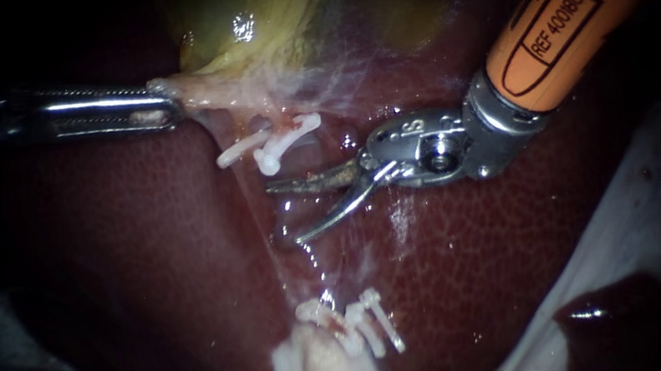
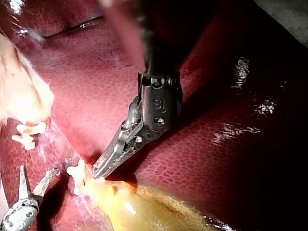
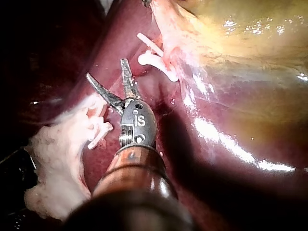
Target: Go back from the cut right tube
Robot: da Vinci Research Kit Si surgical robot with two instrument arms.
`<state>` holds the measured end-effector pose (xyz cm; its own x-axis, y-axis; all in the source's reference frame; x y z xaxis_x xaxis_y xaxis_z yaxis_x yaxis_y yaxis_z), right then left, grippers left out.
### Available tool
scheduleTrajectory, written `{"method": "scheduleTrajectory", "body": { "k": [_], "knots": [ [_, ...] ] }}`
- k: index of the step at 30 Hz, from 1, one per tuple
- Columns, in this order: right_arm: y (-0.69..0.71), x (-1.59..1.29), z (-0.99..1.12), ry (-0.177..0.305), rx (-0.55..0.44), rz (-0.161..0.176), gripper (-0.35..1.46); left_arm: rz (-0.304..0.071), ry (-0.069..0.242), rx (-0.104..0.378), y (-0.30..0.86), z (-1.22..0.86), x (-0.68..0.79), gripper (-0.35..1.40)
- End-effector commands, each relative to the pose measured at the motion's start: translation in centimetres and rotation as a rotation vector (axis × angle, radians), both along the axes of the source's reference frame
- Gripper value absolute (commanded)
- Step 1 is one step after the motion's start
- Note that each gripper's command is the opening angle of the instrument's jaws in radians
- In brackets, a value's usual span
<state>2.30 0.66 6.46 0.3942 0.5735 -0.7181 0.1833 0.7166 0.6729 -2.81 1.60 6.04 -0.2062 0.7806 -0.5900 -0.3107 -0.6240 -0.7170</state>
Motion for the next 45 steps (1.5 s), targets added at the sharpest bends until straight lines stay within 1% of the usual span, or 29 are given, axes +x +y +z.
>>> {"method": "scheduleTrajectory", "body": {
  "k": [1, 4, 5, 7, 8, 11, 13, 15, 16, 20, 21, 22, 24, 26, 28, 32, 34, 36, 39, 43, 45],
  "knots": [
    [0.00, -0.03, -0.01, -0.012, -0.007, 0.016, 1.43, 0.000, -0.001, 0.000, 0.00, 0.00, 0.00, -0.35],
    [-0.04, -0.19, -0.04, -0.038, -0.050, 0.061, 1.43, 0.001, -0.001, 0.000, 0.00, 0.00, 0.01, -0.35],
    [-0.07, -0.27, -0.06, -0.047, -0.079, 0.081, 1.43, 0.001, -0.001, 0.000, 0.00, 0.00, 0.02, -0.35],
    [-0.10, -0.40, -0.10, -0.062, -0.109, 0.105, 1.43, 0.001, -0.001, 0.000, 0.00, 0.00, 0.02, -0.35],
    [-0.12, -0.48, -0.12, -0.075, -0.127, 0.124, 1.43, 0.001, -0.001, 0.000, 0.00, 0.00, 0.02, -0.35],
    [-0.16, -0.69, -0.17, -0.099, -0.197, 0.157, 1.43, 0.001, -0.001, 0.000, 0.00, 0.00, 0.02, -0.35],
    [-0.17, -0.81, -0.19, -0.116, -0.229, 0.172, 1.43, 0.001, -0.001, 0.000, 0.00, 0.00, 0.02, -0.35],
    [-0.19, -0.93, -0.22, -0.138, -0.274, 0.168, 1.43, 0.001, -0.001, 0.000, 0.00, 0.00, 0.02, -0.35],
    [-0.19, -0.97, -0.24, -0.154, -0.292, 0.158, 1.43, 0.002, -0.001, 0.000, 0.00, 0.00, 0.02, -0.35],
    [-0.19, -1.10, -0.33, -0.258, -0.363, 0.085, 1.43, 0.002, -0.001, 0.000, 0.00, 0.01, 0.03, -0.35],
    [-0.20, -1.12, -0.37, -0.295, -0.380, 0.064, 1.43, 0.002, -0.001, 0.000, 0.00, 0.01, 0.03, -0.35],
    [-0.20, -1.12, -0.40, -0.315, -0.395, 0.048, 1.43, 0.002, -0.001, 0.000, 0.00, 0.01, 0.03, -0.35],
    [-0.20, -1.14, -0.46, -0.357, -0.405, 0.034, 1.43, 0.002, -0.001, 0.000, 0.00, 0.01, 0.02, -0.35],
    [-0.19, -1.15, -0.50, -0.381, -0.411, 0.034, 1.43, 0.001, -0.001, 0.000, 0.00, 0.02, 0.02, -0.35],
    [-0.19, -1.16, -0.54, -0.400, -0.406, 0.046, 1.43, 0.001, 0.000, -0.002, -0.01, 0.05, 0.00, -0.35],
    [-0.20, -1.18, -0.56, -0.425, -0.403, 0.059, 1.43, -0.004, 0.005, -0.010, -0.05, 0.19, -0.09, -0.35],
    [-0.20, -1.19, -0.56, -0.428, -0.402, 0.062, 1.43, -0.006, 0.008, -0.016, -0.08, 0.30, -0.15, -0.35],
    [-0.20, -1.19, -0.56, -0.428, -0.402, 0.062, 1.43, 0.005, 0.013, -0.023, -0.11, 0.42, -0.23, -0.35],
    [-0.20, -1.19, -0.56, -0.428, -0.402, 0.062, 1.43, 0.012, 0.016, -0.015, -0.16, 0.58, -0.33, -0.35],
    [-0.20, -1.19, -0.56, -0.429, -0.402, 0.062, 1.43, 0.018, 0.019, 0.000, -0.22, 0.71, -0.45, -0.35],
    [-0.20, -1.18, -0.56, -0.429, -0.402, 0.062, 1.43, 0.023, 0.019, 0.000, -0.24, 0.74, -0.49, -0.35]
  ]
}}
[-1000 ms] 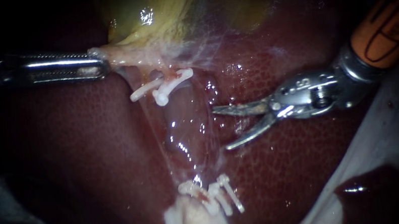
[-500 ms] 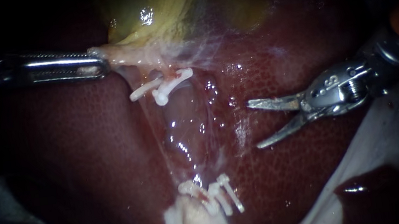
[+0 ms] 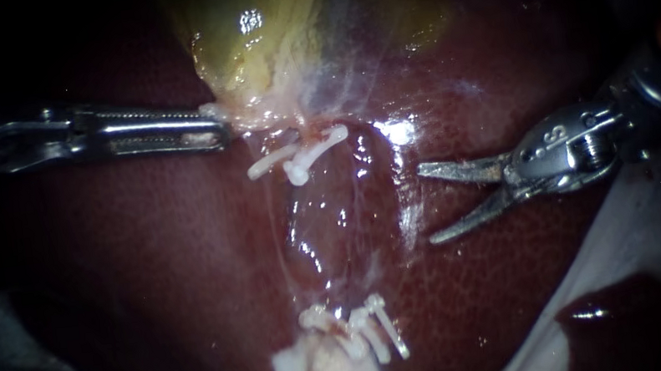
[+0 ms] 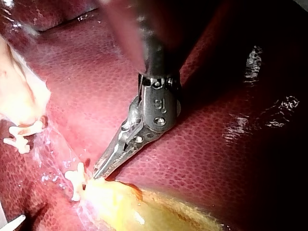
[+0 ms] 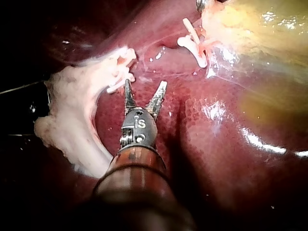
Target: Go back from the cut right tube
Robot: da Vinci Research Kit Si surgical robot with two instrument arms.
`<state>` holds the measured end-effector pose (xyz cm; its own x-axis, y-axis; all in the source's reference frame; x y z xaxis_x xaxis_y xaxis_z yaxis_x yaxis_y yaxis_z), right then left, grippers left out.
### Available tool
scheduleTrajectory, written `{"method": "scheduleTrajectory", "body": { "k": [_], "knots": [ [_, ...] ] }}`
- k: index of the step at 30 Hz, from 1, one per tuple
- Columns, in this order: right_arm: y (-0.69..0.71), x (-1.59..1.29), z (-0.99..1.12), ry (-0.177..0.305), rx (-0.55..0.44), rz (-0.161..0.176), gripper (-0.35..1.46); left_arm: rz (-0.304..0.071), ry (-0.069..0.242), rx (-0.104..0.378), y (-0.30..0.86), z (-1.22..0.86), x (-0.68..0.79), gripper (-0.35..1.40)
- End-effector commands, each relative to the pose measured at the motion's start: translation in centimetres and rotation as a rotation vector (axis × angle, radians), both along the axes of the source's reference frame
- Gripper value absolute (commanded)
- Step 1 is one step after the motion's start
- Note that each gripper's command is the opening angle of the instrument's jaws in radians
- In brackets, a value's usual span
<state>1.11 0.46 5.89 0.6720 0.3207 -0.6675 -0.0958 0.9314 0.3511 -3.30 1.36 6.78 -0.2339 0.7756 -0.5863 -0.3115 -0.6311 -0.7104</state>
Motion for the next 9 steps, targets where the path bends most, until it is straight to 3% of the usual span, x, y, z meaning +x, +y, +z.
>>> {"method": "scheduleTrajectory", "body": {
  "k": [1, 9],
  "knots": [
    [0.00, 0.00, 0.00, 0.000, 0.000, 0.000, 1.43, 0.002, -0.001, 0.000, 0.00, 0.00, -0.01, -0.35],
    [0.01, 0.02, 0.00, 0.006, 0.008, -0.005, 1.45, 0.004, -0.003, 0.002, 0.01, -0.03, 0.02, -0.35]
  ]
}}
